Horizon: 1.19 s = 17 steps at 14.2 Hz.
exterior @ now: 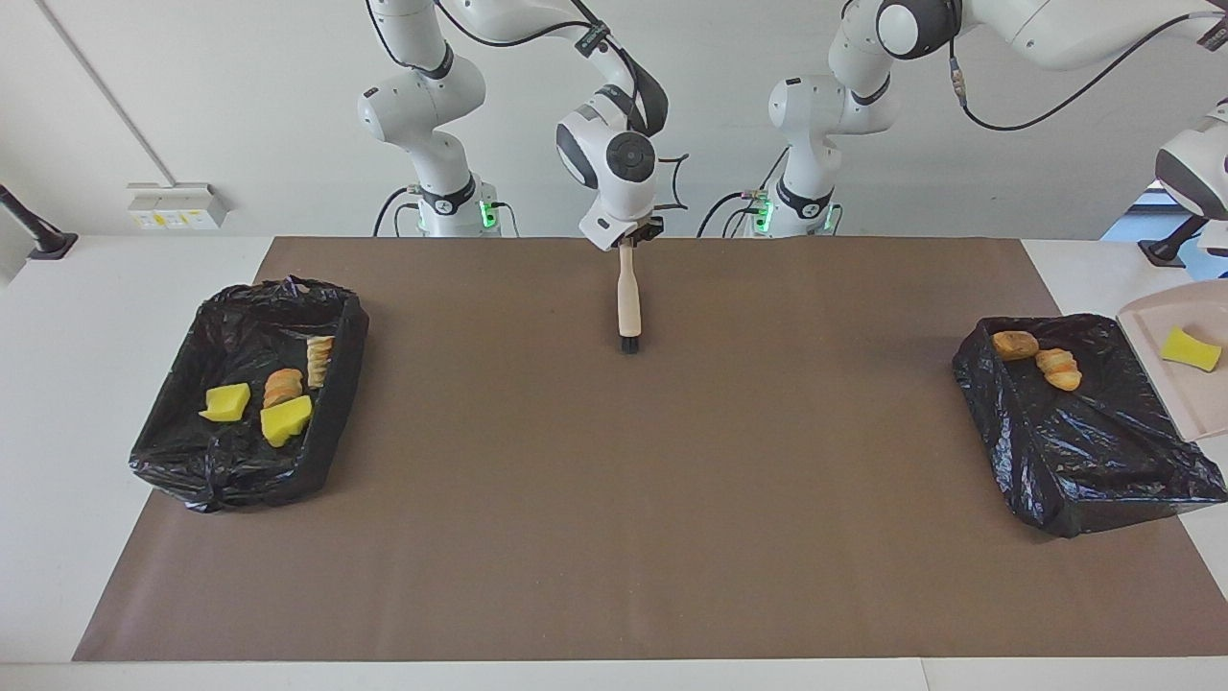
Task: Sweep and dump trash in bin
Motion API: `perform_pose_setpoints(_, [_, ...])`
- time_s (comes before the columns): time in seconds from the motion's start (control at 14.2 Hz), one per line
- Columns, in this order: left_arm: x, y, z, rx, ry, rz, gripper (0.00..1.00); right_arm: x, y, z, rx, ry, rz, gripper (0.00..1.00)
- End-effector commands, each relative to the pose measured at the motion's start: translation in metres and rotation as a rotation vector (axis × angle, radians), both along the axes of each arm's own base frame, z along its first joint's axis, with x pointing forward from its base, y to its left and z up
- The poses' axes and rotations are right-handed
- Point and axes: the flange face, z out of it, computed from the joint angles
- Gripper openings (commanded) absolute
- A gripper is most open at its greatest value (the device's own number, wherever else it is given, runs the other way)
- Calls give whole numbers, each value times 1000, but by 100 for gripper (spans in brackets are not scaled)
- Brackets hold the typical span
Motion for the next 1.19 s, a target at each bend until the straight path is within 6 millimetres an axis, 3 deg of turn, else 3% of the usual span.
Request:
perform_pose_setpoints(0.0, [-3, -15, 4, 77, -3, -4, 0, 10, 3, -1, 19, -17, 22, 100])
perform_pose_setpoints(0.21, [-6, -28, 4, 163, -1, -40, 0, 40, -2, 8, -7, -126, 54, 100])
perform_pose_setpoints(0.35, [-10, -51, 5, 242, -46, -66, 0, 85, -31, 24, -12, -200, 12, 100])
perform_pose_setpoints(0.63, [-10, -68, 14, 253, -63, -43, 0, 155, -87, 58, -60, -341, 24, 100])
perform_pose_setpoints(0.84, [-7, -94, 15, 347, -35, -126, 0, 198, -129, 91, -106, -436, 6, 100])
perform_pose_setpoints(1.12, [-11, -101, 28, 385, -74, -134, 0, 235, -183, 128, -109, -468, 28, 100])
